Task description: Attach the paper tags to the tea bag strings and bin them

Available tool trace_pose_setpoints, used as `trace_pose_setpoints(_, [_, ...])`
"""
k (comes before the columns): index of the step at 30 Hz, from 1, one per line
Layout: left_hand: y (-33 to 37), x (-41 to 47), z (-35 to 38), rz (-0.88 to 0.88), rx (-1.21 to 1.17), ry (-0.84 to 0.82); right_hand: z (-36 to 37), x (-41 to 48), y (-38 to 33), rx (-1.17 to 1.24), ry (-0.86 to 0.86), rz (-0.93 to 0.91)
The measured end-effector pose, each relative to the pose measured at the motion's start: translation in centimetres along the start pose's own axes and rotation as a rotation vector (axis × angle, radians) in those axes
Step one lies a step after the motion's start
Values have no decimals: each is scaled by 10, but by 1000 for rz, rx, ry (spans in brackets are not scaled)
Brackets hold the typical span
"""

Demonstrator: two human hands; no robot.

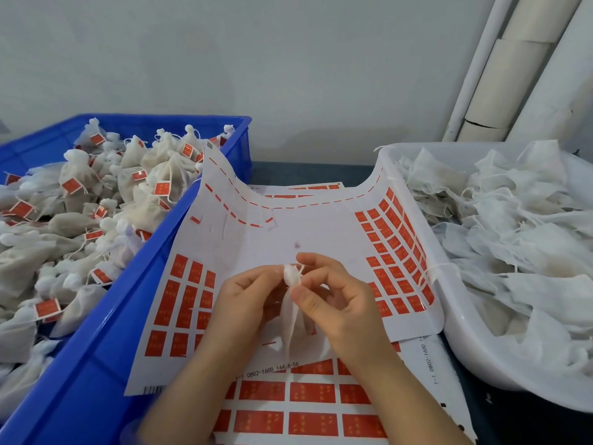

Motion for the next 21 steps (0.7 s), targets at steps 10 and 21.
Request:
trace_pose_setpoints(10, [4, -2, -1, 116, 39, 0, 1, 1, 3, 12, -1, 84])
trace_pose_setpoints(21, [6, -3, 1, 208, 33, -12, 5, 1, 15, 188, 5, 333])
Point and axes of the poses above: each hand's wrist, its own x-axis towards the middle knuckle, its own z-axis out of the palm, y = z × x, the point moved 3 cm from there along x, towards the middle knuckle, and after that the axes turned 7 degrees about y, right-handed, at the moved point
